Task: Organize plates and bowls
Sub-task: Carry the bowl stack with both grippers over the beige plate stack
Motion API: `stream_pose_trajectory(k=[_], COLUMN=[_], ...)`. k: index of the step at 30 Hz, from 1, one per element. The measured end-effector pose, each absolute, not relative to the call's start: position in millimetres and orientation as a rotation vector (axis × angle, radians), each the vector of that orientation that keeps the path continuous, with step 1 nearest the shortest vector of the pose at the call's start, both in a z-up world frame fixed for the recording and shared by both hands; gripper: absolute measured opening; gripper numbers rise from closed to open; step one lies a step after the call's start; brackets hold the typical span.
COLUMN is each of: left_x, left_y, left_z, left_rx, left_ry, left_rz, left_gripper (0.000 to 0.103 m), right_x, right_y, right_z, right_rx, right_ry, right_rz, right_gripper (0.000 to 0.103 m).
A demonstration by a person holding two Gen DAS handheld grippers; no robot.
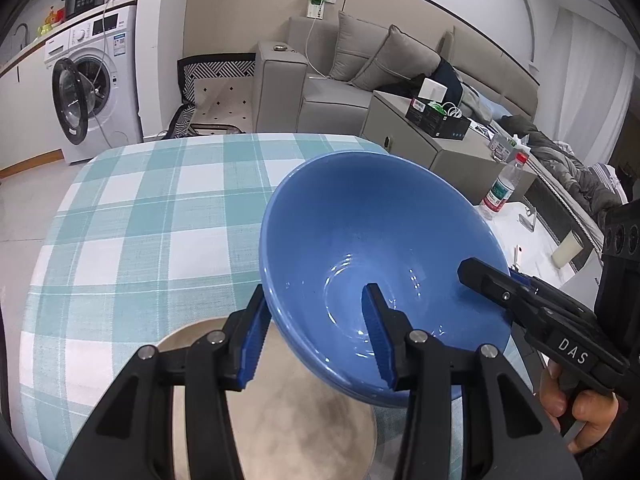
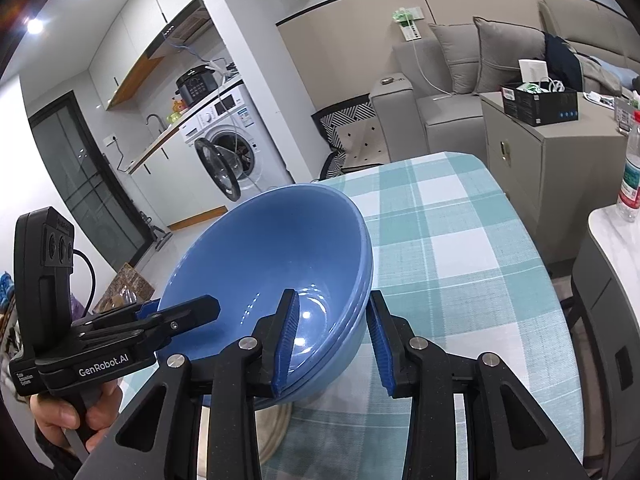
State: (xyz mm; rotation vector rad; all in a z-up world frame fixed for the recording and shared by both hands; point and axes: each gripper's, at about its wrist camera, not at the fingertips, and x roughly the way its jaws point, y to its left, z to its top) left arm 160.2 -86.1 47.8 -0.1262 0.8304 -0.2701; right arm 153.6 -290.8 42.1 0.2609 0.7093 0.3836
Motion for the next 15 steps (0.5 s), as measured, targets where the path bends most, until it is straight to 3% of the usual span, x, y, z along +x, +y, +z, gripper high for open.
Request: stream_pose_trajectory(k=[15], left_x=[134], left_y=[-42], left_z=[47], left_rx=[-0.158], left_ry=[0.803], left_rz=[-0.197], left_gripper=[0.045], right_x=[139], right_y=[-244], right_z=[44], right_rx=[0.209], right_ry=[0.717], right_rz=[0.474], right_gripper=[0.035])
